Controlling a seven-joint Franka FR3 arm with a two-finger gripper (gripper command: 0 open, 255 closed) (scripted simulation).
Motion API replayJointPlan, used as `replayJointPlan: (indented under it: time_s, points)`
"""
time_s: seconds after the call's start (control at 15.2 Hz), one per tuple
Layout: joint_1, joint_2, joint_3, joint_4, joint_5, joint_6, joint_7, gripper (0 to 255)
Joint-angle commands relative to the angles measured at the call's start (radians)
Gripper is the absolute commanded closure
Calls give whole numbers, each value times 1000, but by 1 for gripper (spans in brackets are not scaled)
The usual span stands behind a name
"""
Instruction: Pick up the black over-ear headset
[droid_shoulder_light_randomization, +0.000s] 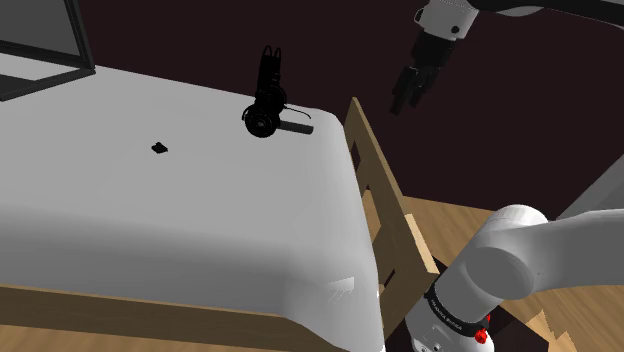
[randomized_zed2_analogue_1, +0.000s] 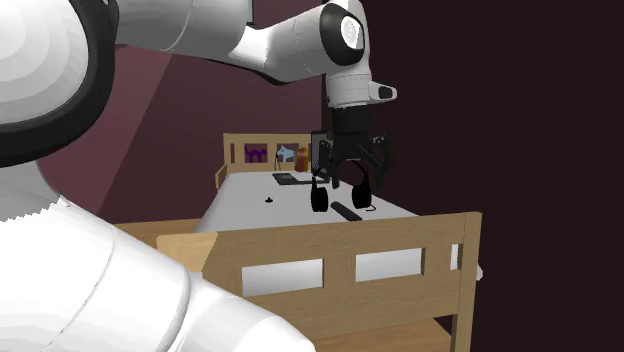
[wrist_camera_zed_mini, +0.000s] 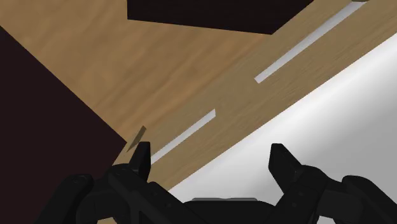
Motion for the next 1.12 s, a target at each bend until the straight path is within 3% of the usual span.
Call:
replayJointPlan:
  time_s: [0.0,0.53,1.06]
  points:
    - [0,0,0,0,0,0,0,0]
    - [-4,331,34,186,66,84,122,0]
    - [-5,671,48,459,118,98,225,0]
